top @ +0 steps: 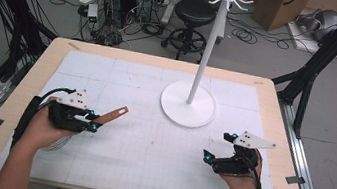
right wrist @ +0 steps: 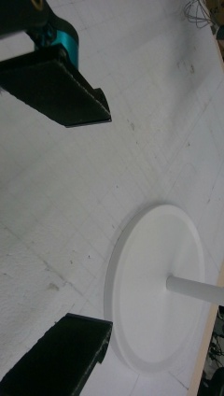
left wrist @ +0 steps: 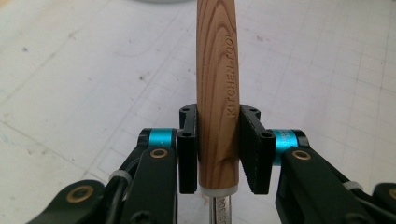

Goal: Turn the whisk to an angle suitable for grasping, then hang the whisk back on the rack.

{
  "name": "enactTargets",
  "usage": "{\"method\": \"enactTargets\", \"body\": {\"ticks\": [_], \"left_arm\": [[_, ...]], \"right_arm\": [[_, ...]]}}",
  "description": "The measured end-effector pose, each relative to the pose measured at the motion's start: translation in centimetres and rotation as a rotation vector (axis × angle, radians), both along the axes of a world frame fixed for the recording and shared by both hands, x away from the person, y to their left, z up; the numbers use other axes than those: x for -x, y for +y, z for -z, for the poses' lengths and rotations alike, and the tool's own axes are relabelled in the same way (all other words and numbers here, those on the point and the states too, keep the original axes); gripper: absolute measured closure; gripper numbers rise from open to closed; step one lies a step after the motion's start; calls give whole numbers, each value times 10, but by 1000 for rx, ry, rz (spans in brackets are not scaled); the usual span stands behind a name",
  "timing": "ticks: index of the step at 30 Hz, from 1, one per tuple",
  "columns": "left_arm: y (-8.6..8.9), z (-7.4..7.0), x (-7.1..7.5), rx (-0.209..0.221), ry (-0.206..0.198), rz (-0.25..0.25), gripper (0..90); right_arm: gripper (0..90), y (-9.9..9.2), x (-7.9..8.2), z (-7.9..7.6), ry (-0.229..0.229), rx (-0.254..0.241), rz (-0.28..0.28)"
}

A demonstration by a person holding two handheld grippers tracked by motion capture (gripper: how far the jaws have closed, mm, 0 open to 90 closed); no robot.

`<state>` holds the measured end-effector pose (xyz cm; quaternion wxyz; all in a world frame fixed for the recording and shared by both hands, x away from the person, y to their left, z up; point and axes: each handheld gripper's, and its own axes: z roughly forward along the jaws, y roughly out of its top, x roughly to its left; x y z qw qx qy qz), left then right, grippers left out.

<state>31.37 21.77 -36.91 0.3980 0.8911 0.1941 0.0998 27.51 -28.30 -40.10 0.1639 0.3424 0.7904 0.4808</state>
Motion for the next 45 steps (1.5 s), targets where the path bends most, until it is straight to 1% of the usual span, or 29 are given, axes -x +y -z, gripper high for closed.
{"method": "enactTargets", "body": {"ticks": [3,5,7,9,10,12,13,14,16,17,18,19,20,21,22,23,25,26,28,32,34,38,43,45], "left_arm": [[-1,-4,-2,30,-4,1,707],[-2,-7,-3,44,-16,3,707],[-3,-10,-4,71,-25,5,708],[-4,-13,-5,96,-25,14,708],[-5,-14,-5,107,-32,18,707],[-6,-16,-6,127,-27,26,708],[-7,-17,-7,127,-38,32,707],[-7,-17,-7,134,-35,34,707],[-9,-17,-7,141,-41,28,707],[-9,-18,-7,135,-42,31,707],[-10,-18,-7,139,-44,35,707],[-10,-19,-6,139,-53,36,707],[-11,-19,-5,161,-45,32,707],[-11,-21,-5,162,-50,36,707],[-11,-22,-4,181,-58,36,707],[-11,-23,-4,187,-53,44,707],[-13,-26,-3,220,-57,53,707],[-14,-28,-4,232,-52,60,707],[-17,-32,-5,244,-60,64,707],[-28,-41,-11,285,-71,79,707],[-35,-46,-16,307,-60,87,707],[-51,-59,-27,325,-60,113,707],[-72,-75,-41,386,-62,139,707],[-80,-81,-45,409,-63,158,707]], "right_arm": [[19,-5,4,1,-2,2,12],[19,-7,5,2,0,2,16],[19,-12,9,2,5,0,28],[19,-13,9,2,3,0,29],[19,-14,10,2,2,-1,29],[19,-16,11,3,3,-2,35],[19,-18,12,4,5,0,40],[19,-18,13,4,7,0,40],[19,-19,14,5,6,4,42],[19,-19,14,5,6,4,42],[19,-18,14,5,7,4,43],[19,-18,14,5,11,3,43],[19,-18,13,4,9,3,39],[19,-17,13,4,9,3,39],[19,-16,12,4,7,4,36],[19,-15,12,3,8,5,33],[19,-12,12,3,6,8,28],[19,-12,12,3,6,8,28],[19,-12,11,3,4,11,25],[19,-10,11,3,6,6,24],[19,-8,10,3,6,9,18],[19,-3,7,2,2,19,1],[19,-2,6,6,14,22,-2],[19,-2,6,6,17,21,-2]]}}
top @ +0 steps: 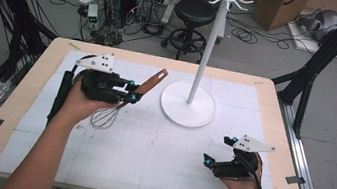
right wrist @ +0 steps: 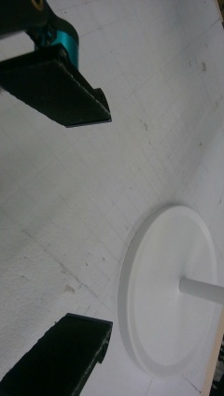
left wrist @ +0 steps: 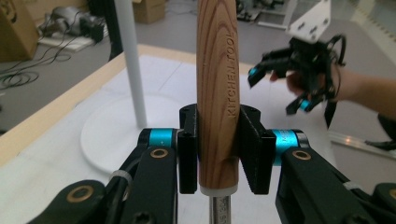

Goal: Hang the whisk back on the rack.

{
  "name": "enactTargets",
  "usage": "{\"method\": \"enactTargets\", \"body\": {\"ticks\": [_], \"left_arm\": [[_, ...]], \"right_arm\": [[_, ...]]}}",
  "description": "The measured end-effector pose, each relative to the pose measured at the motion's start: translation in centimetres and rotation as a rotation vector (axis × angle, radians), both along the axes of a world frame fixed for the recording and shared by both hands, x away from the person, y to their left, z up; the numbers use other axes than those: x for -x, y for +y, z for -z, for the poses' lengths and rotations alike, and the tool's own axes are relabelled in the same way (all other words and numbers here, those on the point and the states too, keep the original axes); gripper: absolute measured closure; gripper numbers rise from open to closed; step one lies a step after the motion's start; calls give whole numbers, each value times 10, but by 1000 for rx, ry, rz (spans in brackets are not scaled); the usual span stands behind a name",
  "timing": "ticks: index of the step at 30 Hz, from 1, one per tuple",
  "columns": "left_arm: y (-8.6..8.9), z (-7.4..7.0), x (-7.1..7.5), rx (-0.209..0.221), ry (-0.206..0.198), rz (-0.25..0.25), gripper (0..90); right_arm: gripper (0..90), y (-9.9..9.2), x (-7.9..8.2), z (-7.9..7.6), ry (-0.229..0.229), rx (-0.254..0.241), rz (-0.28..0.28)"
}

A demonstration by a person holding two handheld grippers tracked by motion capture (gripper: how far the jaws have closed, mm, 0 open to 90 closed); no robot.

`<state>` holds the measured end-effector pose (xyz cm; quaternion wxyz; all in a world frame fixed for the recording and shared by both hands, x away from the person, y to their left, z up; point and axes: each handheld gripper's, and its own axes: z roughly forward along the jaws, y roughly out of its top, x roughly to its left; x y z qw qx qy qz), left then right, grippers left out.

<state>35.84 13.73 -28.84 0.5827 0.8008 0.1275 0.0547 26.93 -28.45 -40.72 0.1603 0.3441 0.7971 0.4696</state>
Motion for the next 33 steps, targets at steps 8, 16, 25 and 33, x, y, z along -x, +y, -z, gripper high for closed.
{"method": "enactTargets", "body": {"ticks": [8,16,25,33], "left_arm": [[-29,-30,-11,10,-39,39,707],[-47,-57,-22,41,-69,57,707],[-56,-79,-31,75,-78,53,707],[-68,-96,-37,70,-106,30,707]], "right_arm": [[19,1,-1,-1,-8,1,-11],[19,2,-2,0,-6,-1,-15],[19,3,-3,1,-3,-1,-19],[19,4,-4,1,1,0,-29]]}}
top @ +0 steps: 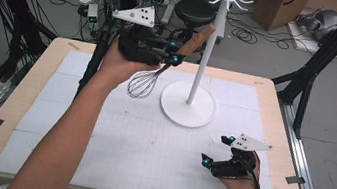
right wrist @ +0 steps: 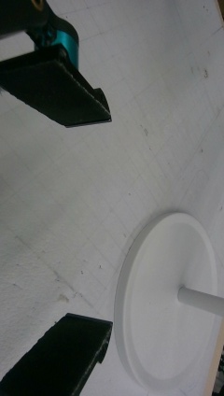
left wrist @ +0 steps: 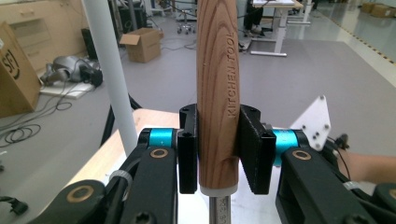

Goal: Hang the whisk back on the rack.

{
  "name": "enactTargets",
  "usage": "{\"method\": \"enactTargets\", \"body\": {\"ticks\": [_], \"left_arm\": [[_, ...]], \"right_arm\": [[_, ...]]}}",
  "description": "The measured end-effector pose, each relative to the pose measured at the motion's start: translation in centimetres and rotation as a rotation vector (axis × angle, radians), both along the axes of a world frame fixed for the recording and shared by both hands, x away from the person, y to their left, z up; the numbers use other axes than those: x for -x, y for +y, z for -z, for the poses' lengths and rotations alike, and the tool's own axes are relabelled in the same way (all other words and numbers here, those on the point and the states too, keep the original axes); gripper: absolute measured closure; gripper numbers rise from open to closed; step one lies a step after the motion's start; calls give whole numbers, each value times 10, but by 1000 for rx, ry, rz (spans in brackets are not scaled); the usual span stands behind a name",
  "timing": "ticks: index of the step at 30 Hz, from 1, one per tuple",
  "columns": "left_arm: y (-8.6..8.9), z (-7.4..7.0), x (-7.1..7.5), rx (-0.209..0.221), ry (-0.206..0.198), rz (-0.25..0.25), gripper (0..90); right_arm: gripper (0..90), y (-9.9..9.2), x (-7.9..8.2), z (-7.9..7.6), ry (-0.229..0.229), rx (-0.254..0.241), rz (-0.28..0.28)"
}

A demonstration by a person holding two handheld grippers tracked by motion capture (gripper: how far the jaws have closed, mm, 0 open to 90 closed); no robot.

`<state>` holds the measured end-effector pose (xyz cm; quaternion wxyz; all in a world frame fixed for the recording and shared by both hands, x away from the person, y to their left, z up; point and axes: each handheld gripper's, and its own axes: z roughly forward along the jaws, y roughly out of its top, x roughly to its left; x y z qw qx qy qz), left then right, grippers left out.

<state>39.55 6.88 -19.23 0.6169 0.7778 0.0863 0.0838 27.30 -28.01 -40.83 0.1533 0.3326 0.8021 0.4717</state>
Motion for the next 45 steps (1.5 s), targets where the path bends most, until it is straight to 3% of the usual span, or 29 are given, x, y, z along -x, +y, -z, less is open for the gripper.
{"method": "enactTargets", "body": {"ticks": [22,29,45], "left_arm": [[-29,-34,-19,-51,-46,-61,707],[-37,-34,-25,-73,-45,-94,707],[-30,-31,-32,-93,-22,-157,707]], "right_arm": [[19,-1,0,-1,-1,-28,-10],[19,-3,0,-2,-8,-39,-9],[19,-2,0,-1,1,-37,-11]]}}
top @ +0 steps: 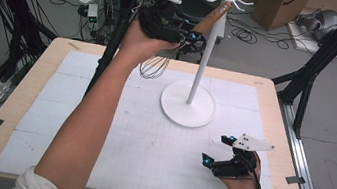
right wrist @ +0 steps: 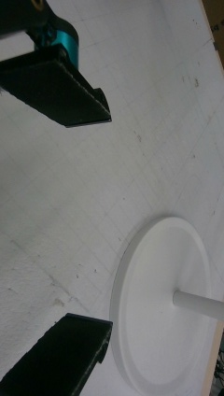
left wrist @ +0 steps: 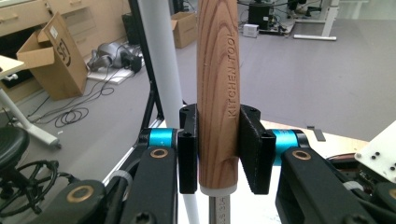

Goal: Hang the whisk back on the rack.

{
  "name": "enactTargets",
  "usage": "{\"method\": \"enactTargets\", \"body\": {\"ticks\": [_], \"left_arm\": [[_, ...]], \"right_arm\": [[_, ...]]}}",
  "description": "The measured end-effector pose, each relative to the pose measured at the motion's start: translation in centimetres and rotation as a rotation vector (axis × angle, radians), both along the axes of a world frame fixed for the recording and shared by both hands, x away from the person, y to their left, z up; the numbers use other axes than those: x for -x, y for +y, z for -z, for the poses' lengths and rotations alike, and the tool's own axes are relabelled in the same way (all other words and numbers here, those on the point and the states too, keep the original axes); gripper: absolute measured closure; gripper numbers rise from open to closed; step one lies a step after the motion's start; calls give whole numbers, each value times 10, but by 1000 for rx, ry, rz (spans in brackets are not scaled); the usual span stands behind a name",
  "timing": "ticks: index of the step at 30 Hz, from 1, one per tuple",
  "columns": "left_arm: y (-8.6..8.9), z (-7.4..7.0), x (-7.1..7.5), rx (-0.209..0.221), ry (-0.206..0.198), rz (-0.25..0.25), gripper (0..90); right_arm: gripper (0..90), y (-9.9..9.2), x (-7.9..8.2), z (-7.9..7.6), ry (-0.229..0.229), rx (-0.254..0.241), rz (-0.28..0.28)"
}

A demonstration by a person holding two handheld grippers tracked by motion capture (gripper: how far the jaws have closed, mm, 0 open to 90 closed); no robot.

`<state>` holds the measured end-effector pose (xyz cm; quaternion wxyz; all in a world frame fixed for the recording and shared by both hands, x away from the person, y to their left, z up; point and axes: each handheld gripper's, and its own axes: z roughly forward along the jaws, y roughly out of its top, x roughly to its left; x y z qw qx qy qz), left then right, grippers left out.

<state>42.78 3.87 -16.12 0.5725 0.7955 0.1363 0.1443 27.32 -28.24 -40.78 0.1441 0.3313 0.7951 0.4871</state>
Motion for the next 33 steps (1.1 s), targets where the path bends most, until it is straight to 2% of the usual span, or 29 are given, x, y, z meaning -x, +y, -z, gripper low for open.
{"method": "enactTargets", "body": {"ticks": [6,12,15,20,25,29,31,33], "left_arm": [[2,5,-4,7,20,-10,707],[0,9,-6,-17,42,-8,708],[-2,10,-7,-30,41,-4,709],[-5,12,-8,-24,53,-4,709],[-5,12,-9,-30,49,-22,703],[-2,12,-9,-15,66,-40,632],[-1,12,-7,-10,61,-37,594],[1,14,-6,-19,76,-29,567]], "right_arm": [[19,-1,0,0,0,-2,1],[19,-1,0,1,2,0,1],[19,-1,0,1,4,1,-1],[19,-1,0,1,4,0,0],[19,-1,1,1,2,0,1],[19,-2,1,1,5,0,2],[19,-2,1,1,6,1,1],[19,-2,1,1,2,3,-2]]}}
